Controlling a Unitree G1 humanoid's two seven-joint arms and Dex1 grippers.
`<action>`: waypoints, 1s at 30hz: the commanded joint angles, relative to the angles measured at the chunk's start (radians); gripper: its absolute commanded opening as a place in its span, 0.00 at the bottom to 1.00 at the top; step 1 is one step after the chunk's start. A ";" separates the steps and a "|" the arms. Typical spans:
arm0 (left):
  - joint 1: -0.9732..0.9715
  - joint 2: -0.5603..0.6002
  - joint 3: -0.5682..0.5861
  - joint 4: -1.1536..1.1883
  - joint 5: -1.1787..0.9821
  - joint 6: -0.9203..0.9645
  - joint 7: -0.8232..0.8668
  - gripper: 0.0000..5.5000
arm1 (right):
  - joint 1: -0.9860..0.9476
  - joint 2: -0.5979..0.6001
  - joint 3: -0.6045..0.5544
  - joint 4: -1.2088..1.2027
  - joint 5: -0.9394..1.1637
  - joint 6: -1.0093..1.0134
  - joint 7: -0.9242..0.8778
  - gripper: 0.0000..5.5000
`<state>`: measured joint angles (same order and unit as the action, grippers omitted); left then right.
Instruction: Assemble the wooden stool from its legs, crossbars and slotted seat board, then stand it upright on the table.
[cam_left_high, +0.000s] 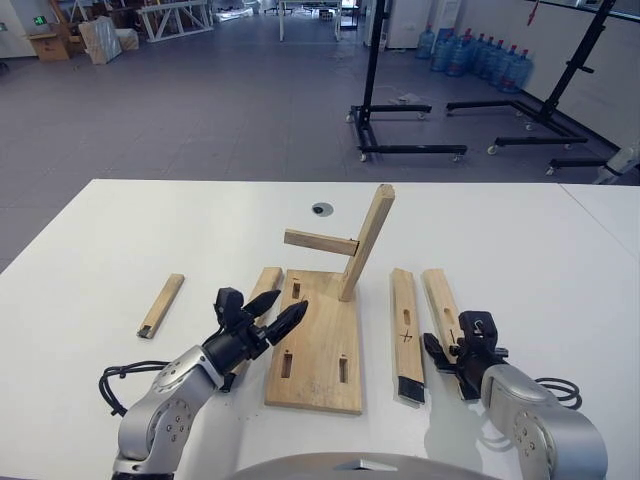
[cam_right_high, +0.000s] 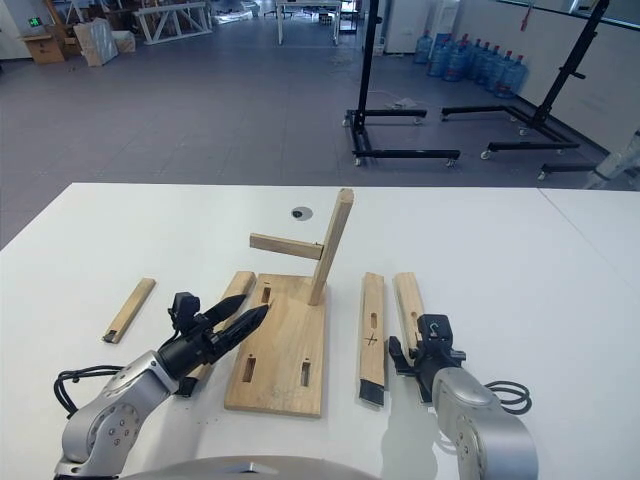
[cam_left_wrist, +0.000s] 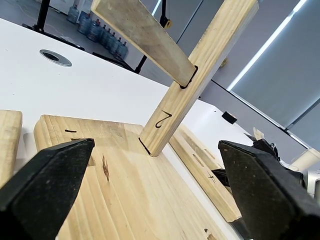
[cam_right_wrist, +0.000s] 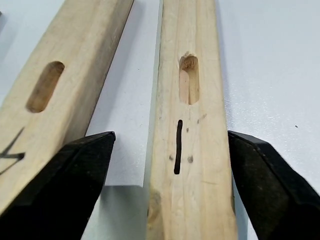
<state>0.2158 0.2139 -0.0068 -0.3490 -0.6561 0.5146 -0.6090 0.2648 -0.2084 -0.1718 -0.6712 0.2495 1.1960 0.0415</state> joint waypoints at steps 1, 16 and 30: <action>-0.027 0.008 -0.009 -0.001 0.008 -0.001 0.007 0.83 | 0.025 -0.001 -0.003 0.083 -0.003 0.090 0.005 0.58; -0.038 0.015 -0.023 0.028 0.040 -0.040 -0.009 0.83 | -0.061 0.012 -0.039 0.185 -0.011 0.003 0.019 0.37; -0.153 0.110 0.130 -0.119 -0.313 0.012 -0.247 0.83 | -0.658 -0.246 -0.306 0.234 0.640 -0.349 0.625 0.37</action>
<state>0.0904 0.2858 0.1132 -0.3923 -0.8724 0.4918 -0.7908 -0.3953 -0.4101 -0.5062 -0.3696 0.7794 0.8077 0.5667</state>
